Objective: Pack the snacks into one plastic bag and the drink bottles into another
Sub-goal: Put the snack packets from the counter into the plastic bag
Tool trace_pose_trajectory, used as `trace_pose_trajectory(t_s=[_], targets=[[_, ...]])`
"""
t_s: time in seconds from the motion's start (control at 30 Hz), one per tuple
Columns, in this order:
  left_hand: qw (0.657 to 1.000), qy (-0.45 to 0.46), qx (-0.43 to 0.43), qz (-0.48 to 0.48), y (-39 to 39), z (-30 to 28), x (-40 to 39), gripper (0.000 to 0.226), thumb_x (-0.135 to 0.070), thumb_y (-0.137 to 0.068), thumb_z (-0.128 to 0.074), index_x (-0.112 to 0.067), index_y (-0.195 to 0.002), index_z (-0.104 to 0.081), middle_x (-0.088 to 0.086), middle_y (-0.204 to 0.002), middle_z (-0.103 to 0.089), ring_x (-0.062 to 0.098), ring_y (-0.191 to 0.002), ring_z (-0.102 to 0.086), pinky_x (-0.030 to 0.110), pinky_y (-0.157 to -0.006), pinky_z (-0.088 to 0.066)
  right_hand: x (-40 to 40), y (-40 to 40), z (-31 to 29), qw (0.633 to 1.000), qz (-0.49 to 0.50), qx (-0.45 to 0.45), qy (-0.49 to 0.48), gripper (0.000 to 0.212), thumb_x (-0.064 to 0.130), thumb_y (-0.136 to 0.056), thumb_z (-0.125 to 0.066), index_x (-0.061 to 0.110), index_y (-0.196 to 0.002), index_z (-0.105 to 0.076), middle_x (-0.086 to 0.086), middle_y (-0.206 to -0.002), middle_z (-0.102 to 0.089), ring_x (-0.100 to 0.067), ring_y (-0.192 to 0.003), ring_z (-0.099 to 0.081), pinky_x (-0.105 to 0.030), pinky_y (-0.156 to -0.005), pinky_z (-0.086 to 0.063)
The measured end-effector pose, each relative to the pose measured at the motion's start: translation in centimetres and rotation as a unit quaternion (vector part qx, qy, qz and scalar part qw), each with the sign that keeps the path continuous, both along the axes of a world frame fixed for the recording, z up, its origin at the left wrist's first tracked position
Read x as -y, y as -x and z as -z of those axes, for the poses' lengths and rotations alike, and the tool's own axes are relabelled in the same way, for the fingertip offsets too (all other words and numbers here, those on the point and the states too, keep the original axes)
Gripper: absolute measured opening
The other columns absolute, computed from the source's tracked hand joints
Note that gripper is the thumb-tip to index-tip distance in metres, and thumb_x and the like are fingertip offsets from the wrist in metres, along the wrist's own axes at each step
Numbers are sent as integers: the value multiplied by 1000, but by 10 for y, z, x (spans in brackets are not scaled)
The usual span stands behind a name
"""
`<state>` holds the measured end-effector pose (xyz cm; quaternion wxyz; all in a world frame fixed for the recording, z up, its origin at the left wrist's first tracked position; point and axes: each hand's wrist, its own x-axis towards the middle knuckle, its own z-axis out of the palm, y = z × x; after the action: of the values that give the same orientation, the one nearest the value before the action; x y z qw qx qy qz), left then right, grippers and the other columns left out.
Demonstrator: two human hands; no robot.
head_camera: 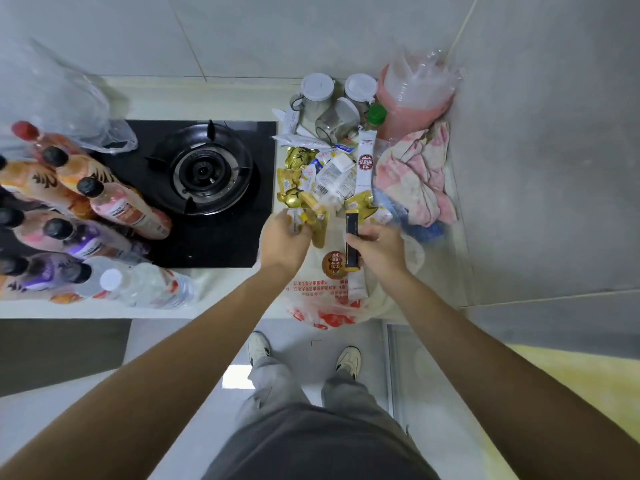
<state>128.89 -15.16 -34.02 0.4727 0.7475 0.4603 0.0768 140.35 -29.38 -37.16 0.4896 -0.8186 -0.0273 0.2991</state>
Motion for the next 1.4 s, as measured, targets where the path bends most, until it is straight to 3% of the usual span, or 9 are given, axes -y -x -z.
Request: trace_pose_trajectory(t_s=[0.13, 0.3, 0.47, 0.63, 0.77, 0.97, 1.2, 1.27, 1.4], targets=[[997, 58, -29, -41, 32, 4, 20, 19, -11, -84, -67, -16, -99, -56, 6, -83, -69, 29, -76, -71, 51, -65, -61, 3, 29, -2, 998, -38, 0, 44, 26, 18, -78, -89, 30, -69, -68, 7, -78, -71, -25, -82, -75, -51, -79, -63], [995, 47, -84, -37, 38, 18, 25, 26, -9, -87, -67, -15, -108, -55, 2, -91, -65, 24, -85, -65, 44, -74, -61, -9, 42, 1, 992, -81, 14, 98, 17, 24, -79, -88, 12, -87, -78, 9, -73, -68, -21, -76, -73, -45, -72, -64], [994, 69, -85, -11, 29, 27, 21, 25, -24, -92, -71, -17, -109, -54, -1, -89, -68, 14, -74, -62, 32, -61, -53, -27, 37, 10, 991, -84, 26, 102, 16, 23, -81, -86, 19, -70, -75, -3, -67, -75, -23, -66, -75, -47, -71, -64], [992, -34, -114, 38, 36, 25, 7, 29, -45, -88, -70, -18, -93, -61, -5, -84, -66, 17, -77, -64, 34, -66, -55, -25, 30, 9, 981, -120, 89, 120, 13, 27, -87, -79, 15, -80, -79, 4, -67, -73, -18, -68, -73, -40, -77, -63], [991, -100, -80, 40, 30, 9, -10, 24, -43, -89, -69, -22, -97, -61, -6, -92, -61, 13, -80, -61, 32, -68, -51, -24, 10, -3, 979, -89, 146, 111, 11, 20, -87, -75, 16, -77, -77, 5, -66, -72, -17, -68, -72, -41, -75, -62], [985, -124, -43, 108, -13, 0, -34, 18, -36, -92, -70, -23, -99, -60, -5, -95, -62, 13, -83, -61, 31, -72, -52, -42, -40, -15, 967, -39, 218, 127, 7, 12, -86, -78, 8, -91, -80, -6, -88, -78, -21, -81, -73, -34, -76, -61], [965, -170, -76, 187, -88, 37, -60, 49, -35, -91, -72, -17, -133, -56, 4, -127, -60, 25, -115, -58, 43, -94, -53, -58, -75, 20, 910, -134, 281, 272, 14, 15, -87, -75, 6, -96, -70, -1, -81, -59, -18, -74, -60, -16, -47, -26], [955, -183, -112, 206, -106, 47, -66, 60, -37, -89, -75, -16, -140, -51, 8, -136, -55, 28, -126, -52, 45, -103, -50, -58, -77, 32, 887, -176, 306, 299, 24, 14, -85, -77, 5, -104, -66, -4, -90, -60, -19, -79, -57, -17, -54, -31], [907, -252, -210, 264, -132, 61, -72, 77, -55, -85, -74, -15, -143, -46, 10, -144, -52, 32, -139, -40, 50, -110, -42, -61, -78, 42, 855, -212, 342, 327, 53, 15, -87, -77, -1, -130, -53, -16, -121, -62, -29, -110, -61, -34, -82, -49]])
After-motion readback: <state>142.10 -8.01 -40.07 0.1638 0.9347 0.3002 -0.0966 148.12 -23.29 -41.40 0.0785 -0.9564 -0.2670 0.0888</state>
